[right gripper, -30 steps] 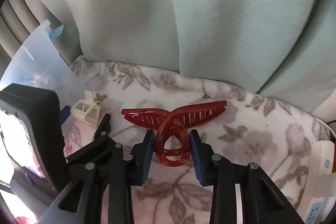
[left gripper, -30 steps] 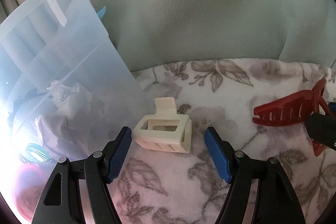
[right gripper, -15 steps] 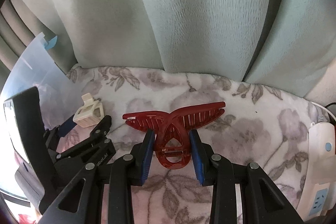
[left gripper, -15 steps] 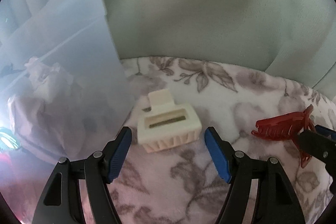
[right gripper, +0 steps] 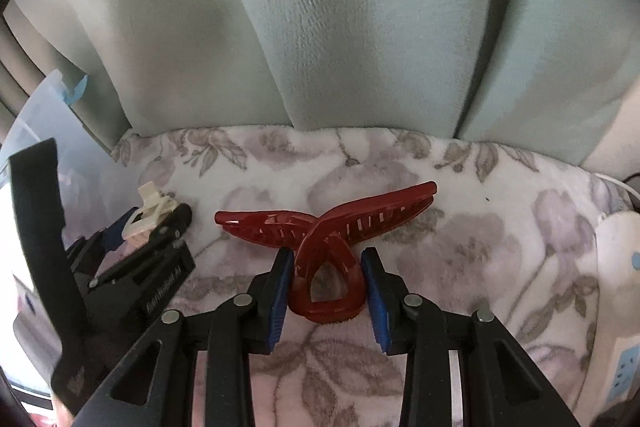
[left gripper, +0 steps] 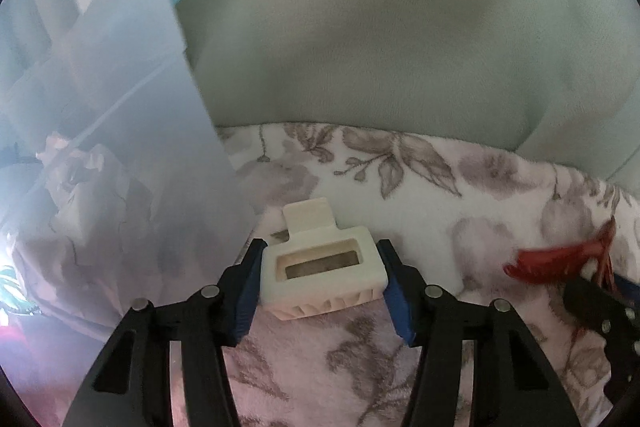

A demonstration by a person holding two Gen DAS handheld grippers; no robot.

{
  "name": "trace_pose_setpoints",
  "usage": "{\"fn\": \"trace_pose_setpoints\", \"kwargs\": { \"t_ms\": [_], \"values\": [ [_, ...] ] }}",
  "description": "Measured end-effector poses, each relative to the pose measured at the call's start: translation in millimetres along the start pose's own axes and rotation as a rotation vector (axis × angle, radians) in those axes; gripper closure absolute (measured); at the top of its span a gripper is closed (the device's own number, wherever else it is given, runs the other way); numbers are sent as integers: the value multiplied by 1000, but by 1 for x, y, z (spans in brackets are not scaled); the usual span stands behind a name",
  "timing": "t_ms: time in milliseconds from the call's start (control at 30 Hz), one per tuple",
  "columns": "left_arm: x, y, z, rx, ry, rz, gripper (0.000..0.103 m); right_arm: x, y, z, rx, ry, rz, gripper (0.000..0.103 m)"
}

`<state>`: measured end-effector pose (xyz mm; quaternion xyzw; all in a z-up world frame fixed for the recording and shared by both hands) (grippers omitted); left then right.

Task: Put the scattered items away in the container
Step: 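Lift and carry the white clip and red claw clip over the clear box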

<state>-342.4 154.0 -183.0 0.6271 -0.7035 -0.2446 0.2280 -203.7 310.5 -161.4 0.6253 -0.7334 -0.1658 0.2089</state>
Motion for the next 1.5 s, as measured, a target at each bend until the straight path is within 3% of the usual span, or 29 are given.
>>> {"fn": "trace_pose_setpoints", "kwargs": {
  "t_ms": [267,533,800,867,1033,1100,1500],
  "values": [
    [9,-18,-17,12,-75,-5,48,-9,-30,-31,6,51,82,66],
    [18,-61,-59,42,-139,86,48,-10,-99,-73,34,97,211,66],
    [41,-98,-98,63,-198,71,48,-22,-155,-112,48,168,398,66],
    [31,-96,-104,41,-208,71,48,-22,-160,-123,40,184,425,66],
    [15,-96,-174,-23,-233,65,48,-16,-160,-154,-19,210,440,66],
    [13,-114,-231,-43,-231,65,48,-16,-161,-164,-37,219,445,66],
    [17,-103,-287,-136,-236,84,48,-21,-165,-205,-104,267,484,66]
  ]
}}
Point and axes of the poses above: each gripper's, at about its wrist camera, not at the fingertips, and z roughly the way its jaws point, x to its left, y to its top, the point moved 4 cm from there along z, roughly the way its jaws point, and after that the axes turned 8 degrees about -y, right-handed, at the moved point
